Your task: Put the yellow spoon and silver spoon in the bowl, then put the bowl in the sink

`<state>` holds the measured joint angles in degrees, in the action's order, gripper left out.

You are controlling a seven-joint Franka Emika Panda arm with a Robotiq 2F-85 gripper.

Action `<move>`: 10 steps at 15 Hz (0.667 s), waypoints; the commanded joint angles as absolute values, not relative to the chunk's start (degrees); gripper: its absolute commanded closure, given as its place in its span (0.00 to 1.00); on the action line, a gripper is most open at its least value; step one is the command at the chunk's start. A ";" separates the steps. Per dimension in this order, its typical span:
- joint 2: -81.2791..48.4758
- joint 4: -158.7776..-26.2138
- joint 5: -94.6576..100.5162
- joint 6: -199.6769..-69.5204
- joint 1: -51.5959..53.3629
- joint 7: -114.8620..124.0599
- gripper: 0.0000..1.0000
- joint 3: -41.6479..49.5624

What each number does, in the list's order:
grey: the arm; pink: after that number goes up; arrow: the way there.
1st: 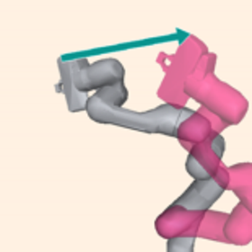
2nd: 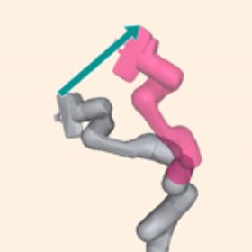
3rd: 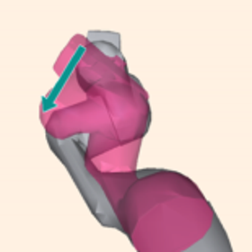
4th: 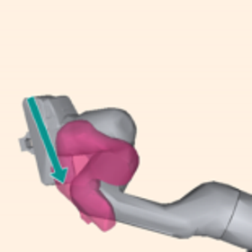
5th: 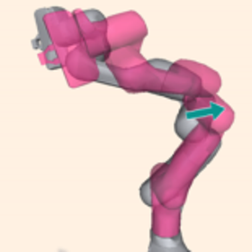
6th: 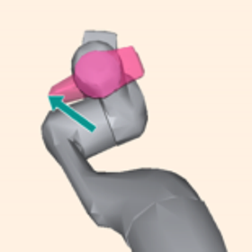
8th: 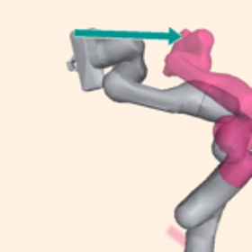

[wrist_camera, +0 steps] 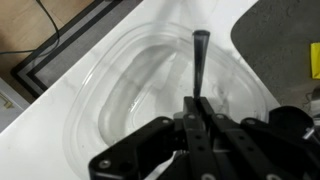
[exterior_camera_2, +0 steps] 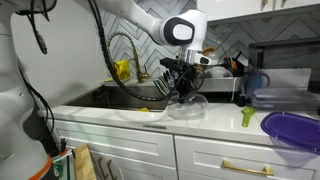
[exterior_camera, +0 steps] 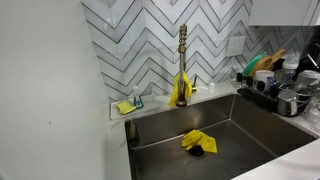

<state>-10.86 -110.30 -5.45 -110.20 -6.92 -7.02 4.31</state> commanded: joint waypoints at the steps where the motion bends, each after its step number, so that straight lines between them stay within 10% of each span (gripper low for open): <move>1: -10.32 -112.32 -4.28 -112.24 -6.83 -6.40 0.98 4.82; 5: -10.21 -112.95 -4.13 -115.19 -6.98 -7.20 0.98 4.98; 6: -10.25 -113.01 -4.18 -115.68 -7.05 -7.30 0.76 5.04; 10: -9.10 -113.16 -3.31 -117.17 -6.96 -7.68 0.46 5.06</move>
